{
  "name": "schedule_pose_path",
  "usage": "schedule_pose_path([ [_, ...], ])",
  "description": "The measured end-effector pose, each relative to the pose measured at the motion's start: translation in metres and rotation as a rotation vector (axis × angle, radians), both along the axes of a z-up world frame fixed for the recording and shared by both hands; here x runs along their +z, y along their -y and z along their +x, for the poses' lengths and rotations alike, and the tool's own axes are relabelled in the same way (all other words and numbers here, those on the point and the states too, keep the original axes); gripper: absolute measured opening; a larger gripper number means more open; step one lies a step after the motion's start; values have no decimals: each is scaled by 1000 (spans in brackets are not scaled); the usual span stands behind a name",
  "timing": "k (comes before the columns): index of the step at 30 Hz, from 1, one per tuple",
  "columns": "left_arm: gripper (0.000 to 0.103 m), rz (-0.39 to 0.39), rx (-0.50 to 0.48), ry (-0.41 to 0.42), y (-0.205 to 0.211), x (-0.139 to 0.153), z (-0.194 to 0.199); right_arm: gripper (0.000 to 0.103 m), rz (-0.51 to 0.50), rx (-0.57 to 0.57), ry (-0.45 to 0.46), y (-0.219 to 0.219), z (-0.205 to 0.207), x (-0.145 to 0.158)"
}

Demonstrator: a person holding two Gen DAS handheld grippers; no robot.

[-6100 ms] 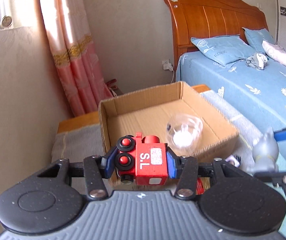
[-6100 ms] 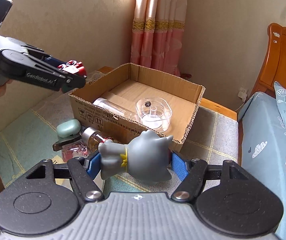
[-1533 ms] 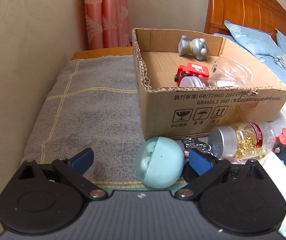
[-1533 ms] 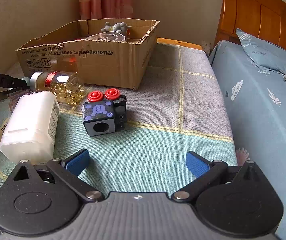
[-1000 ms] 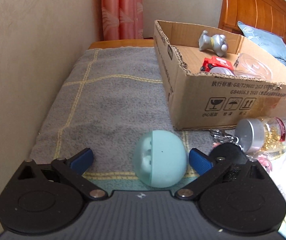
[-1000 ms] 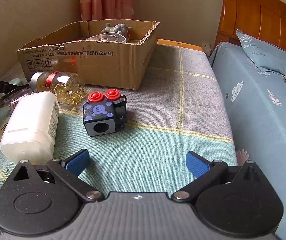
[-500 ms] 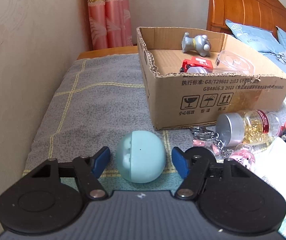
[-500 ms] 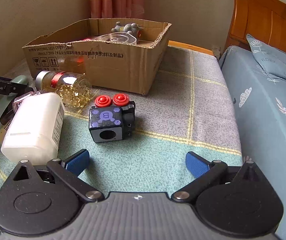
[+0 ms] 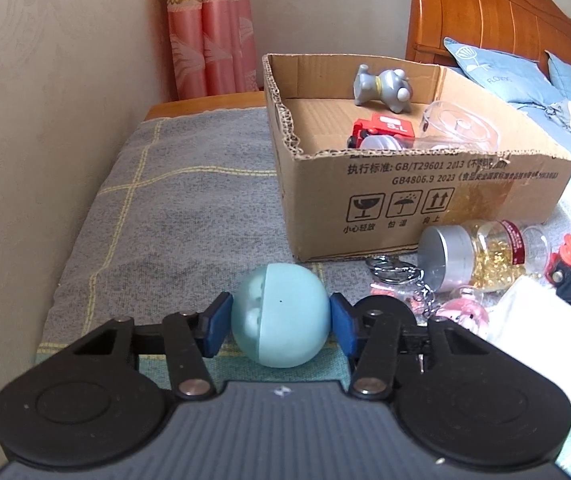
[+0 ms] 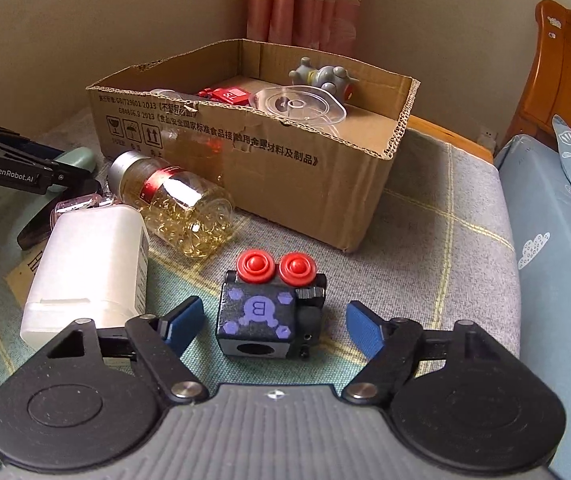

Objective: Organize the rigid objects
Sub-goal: 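Grasp the mint-green ball with the left tool while the right tool grasps the black red-buttoned cube, then drop the ball into the box with the left tool while the right tool carries the cube over it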

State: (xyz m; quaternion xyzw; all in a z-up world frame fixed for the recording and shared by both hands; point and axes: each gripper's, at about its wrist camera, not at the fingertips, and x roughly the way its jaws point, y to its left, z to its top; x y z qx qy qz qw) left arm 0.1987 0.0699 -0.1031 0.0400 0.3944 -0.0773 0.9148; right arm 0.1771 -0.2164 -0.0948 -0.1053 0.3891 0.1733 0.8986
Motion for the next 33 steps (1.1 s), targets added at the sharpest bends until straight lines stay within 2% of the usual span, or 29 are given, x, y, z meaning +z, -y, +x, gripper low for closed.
schedule_pose_path([
  [5, 52, 15, -13, -9, 1, 1, 0, 57, -6, 12, 2, -3, -1, 3],
  [12, 52, 26, -30, -20, 2, 7, -4, 56, 0, -2, -2, -3, -5, 6],
  [20, 52, 19, -59, -19, 4, 26, -15, 56, 3, 5, 34, 1, -13, 28],
  [28, 52, 18, -114, 38, 16, 66, -24, 56, 8, 28, 74, 4, -18, 55],
  [33, 52, 10, -145, 91, 26, 92, -6, 56, 29, 44, 101, 3, -15, 71],
])
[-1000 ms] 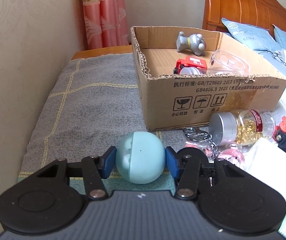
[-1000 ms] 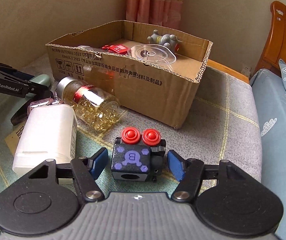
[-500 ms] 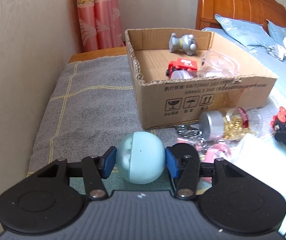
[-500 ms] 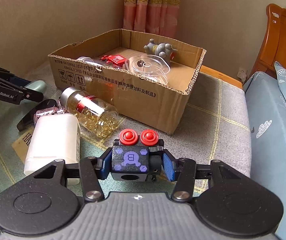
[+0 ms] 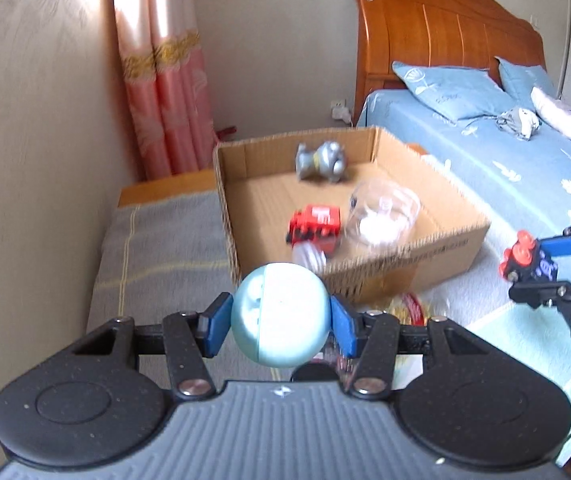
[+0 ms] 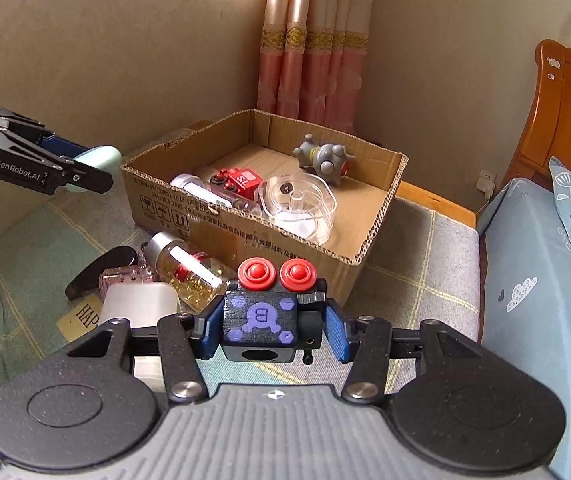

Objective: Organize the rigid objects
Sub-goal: 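Drop the ball into the box with the left tool while the right tool carries the cube over it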

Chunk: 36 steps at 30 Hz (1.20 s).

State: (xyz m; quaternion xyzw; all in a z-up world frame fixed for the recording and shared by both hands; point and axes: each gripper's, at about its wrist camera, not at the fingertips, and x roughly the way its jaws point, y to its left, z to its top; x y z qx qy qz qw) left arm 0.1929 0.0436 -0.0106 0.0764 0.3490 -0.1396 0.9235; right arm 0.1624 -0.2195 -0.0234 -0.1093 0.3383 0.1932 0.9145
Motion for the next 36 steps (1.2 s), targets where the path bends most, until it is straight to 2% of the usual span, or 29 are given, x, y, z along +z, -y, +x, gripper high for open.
schedule_pose_path([
  [8, 52, 11, -14, 33, 23, 21, 77, 56, 4, 0, 28, -5, 15, 17],
  [13, 52, 57, -1, -12, 34, 4, 129, 56, 38, -25, 17, 0, 23, 22],
  [16, 52, 72, 15, -39, 37, -10, 146, 56, 36, -33, 15, 1, 21, 24],
  [20, 52, 80, 16, -72, 40, -22, 152, 56, 20, -37, 15, 2, 20, 26],
  [22, 61, 79, 43, -56, 40, -22, 152, 56, 11, -42, 18, 2, 21, 27],
  [24, 78, 64, 51, -18, 36, -15, 148, 56, 13, -47, 19, 3, 23, 28],
  [29, 96, 43, 61, 36, 32, 4, 123, 56, 27, -51, 7, 4, 33, 29],
  [36, 100, 81, 60, 28, 32, 14, 66, 56, 31, -51, -20, 0, 62, 31],
])
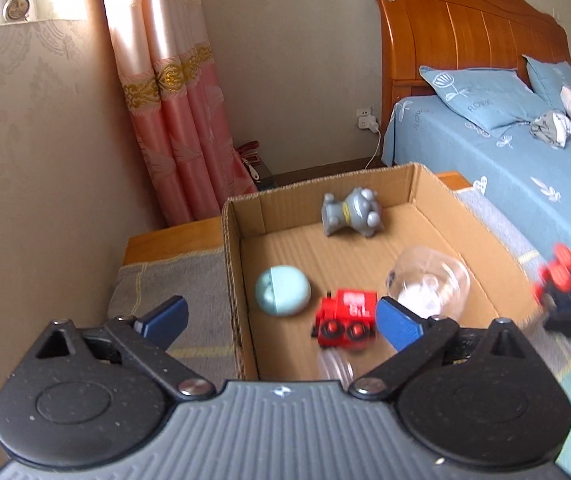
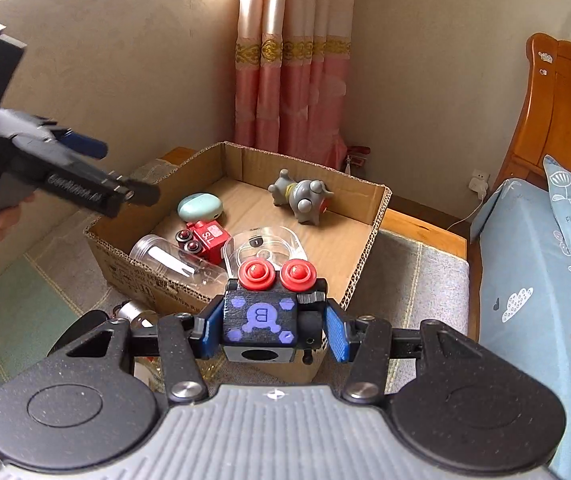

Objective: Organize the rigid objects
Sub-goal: 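Drop the ball into the box with the left tool while the right tool carries the cube over it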

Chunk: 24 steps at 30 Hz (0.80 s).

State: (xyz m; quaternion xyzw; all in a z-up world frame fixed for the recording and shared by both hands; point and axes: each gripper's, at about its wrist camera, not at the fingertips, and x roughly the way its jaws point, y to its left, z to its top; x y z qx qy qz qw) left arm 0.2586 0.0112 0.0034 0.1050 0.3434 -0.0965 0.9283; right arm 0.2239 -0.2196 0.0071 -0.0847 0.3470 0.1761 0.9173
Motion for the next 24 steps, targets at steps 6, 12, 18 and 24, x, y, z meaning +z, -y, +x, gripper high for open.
schedule_pose_path([
  [6, 100, -26, 80, 33, -15, -4, -54, 56, -8, -21, -23, -2, 42, 2],
  [12, 100, -14, 183, 37, -33, -18, -91, 56, 13, -58, -74, -1, 91, 0],
  [18, 100, -49, 229, -9, -47, -29, -103, 56, 21, -85, -100, -10, 132, -1],
  [24, 100, -56, 246, 0, -53, -29, -110, 80, -36, -129, -91, -20, 154, -12],
])
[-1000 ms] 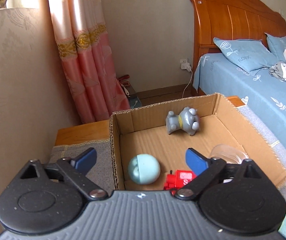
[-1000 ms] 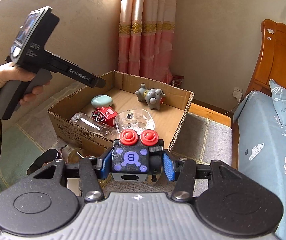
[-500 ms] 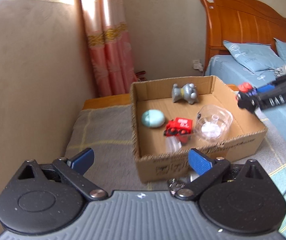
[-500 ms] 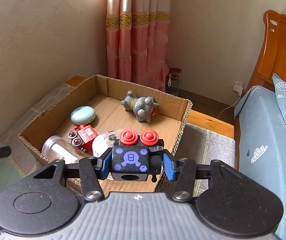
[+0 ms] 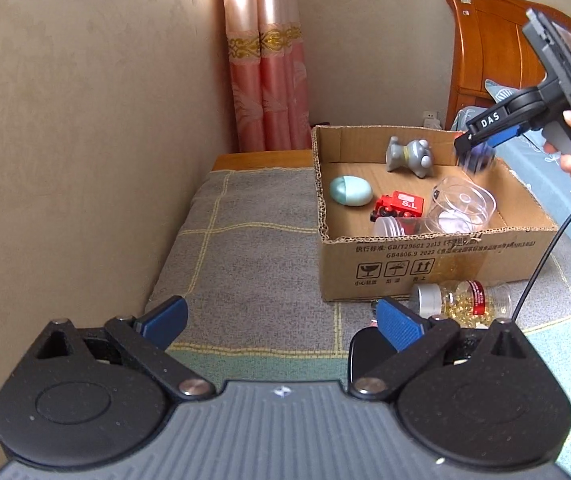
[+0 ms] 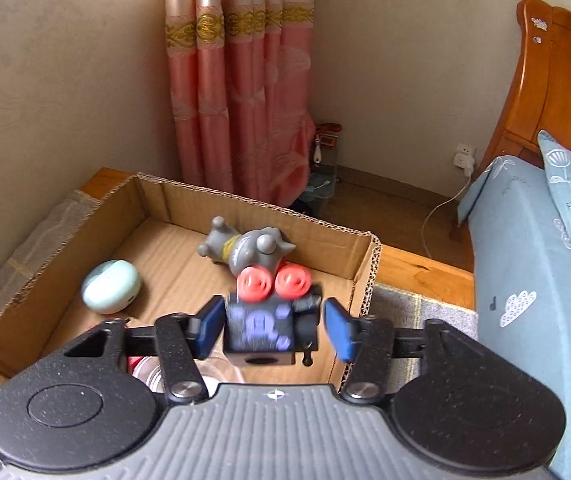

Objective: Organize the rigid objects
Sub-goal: 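Drop the ball into the box with the left tool while the right tool carries the cube over it, then move the right tool to the white plastic bottle while the left tool approaches the black paddle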

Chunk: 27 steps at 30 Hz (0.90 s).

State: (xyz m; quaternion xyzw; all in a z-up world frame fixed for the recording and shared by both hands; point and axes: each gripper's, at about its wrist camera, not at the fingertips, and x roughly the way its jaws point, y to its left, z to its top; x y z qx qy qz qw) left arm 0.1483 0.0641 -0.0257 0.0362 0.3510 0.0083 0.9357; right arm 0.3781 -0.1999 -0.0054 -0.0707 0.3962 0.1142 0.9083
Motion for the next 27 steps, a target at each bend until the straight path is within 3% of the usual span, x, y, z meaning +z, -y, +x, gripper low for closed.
schedule_pose_path([
  [2, 100, -3, -1, -3, -1, 0, 1, 100, -3, -17, 18, 2, -3, 0],
  [3, 100, 1, 3, -4, -1, -1, 2, 103, 4, -17, 32, 3, -7, 2],
  [18, 100, -10, -8, -38, 1, -6, 5, 103, 97, -1, 19, 13, -70, 15],
  [27, 100, -15, 2, -60, -1, -12, 1, 103, 95, 48, 9, -4, -136, 4],
])
